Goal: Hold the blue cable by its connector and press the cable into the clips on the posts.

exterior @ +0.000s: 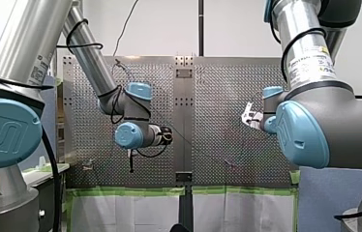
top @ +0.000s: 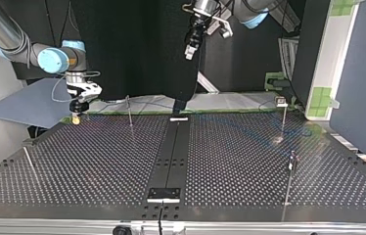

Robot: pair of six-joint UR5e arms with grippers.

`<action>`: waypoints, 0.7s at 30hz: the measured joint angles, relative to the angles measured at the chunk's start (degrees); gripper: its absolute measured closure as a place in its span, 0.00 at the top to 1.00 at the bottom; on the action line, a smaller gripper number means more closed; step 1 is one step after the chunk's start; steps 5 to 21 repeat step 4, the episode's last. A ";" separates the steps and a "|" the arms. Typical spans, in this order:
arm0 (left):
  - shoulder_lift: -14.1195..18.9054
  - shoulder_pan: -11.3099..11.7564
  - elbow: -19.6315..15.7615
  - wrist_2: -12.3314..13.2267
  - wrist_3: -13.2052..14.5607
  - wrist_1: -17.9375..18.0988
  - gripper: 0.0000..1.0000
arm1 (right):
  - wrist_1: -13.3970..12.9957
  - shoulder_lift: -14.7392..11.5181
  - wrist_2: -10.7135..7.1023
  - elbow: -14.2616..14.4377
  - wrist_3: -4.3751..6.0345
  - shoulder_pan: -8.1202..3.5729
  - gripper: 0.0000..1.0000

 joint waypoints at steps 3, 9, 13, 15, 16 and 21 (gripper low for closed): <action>0.00 0.00 0.00 0.00 0.00 0.00 1.00 | 0.00 0.00 0.00 0.00 0.00 0.00 0.00; 0.00 0.00 0.00 0.00 0.00 0.00 1.00 | 0.00 0.00 0.00 0.00 0.00 0.00 0.00; 0.00 0.00 0.00 0.00 0.00 0.00 1.00 | 0.00 0.00 0.00 0.00 0.00 0.00 0.00; 0.00 0.00 0.00 0.00 0.00 0.00 1.00 | 0.00 0.00 0.00 0.00 0.00 0.00 0.00; 0.00 0.00 0.00 0.00 0.00 0.00 1.00 | 0.00 0.00 0.00 0.00 0.00 0.00 0.00; 0.00 0.00 0.00 0.00 0.00 0.00 1.00 | 0.00 0.00 0.00 0.00 0.00 0.00 0.00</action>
